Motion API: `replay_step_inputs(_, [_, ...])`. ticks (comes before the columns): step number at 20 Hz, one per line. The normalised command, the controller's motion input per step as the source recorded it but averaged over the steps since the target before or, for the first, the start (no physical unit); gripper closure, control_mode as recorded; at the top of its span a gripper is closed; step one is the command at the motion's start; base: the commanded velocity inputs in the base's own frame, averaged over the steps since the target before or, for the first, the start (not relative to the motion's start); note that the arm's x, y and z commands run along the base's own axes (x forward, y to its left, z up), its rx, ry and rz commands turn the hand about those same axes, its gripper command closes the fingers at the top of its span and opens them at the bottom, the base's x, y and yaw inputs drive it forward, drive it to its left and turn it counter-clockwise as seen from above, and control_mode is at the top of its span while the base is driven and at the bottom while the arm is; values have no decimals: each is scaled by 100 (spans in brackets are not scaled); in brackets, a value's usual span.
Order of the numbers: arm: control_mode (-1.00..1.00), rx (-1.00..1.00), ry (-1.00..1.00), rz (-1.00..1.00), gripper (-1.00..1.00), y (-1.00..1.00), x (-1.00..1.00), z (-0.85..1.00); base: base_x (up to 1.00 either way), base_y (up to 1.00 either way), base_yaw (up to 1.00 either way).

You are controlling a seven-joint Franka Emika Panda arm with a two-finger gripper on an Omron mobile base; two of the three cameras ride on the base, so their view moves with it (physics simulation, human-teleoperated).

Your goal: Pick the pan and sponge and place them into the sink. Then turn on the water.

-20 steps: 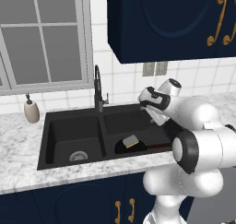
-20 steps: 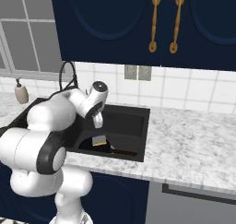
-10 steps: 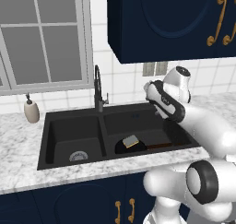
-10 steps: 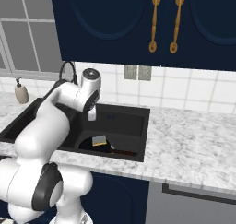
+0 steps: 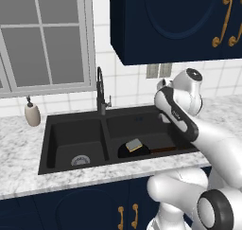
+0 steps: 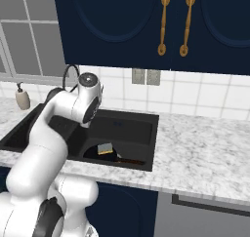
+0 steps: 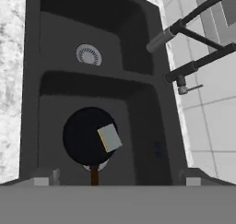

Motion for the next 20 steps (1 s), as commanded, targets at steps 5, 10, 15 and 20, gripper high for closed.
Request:
replay_step_inputs(5, [-100, 26, -5, 0, -100, -18, -33, 1, 0, 0, 0])
replay_step_inputs(10, [-100, 31, -3, -23, -100, 33, 0, 1, 0, 0, 0])
replay_step_inputs(15, [-100, 35, 3, -26, -100, 33, 0, 3, 0, 0, 0])
replay_step_inputs(20, [-100, 34, 10, -9, -100, -2, 2, 5, 0, 0, 0])
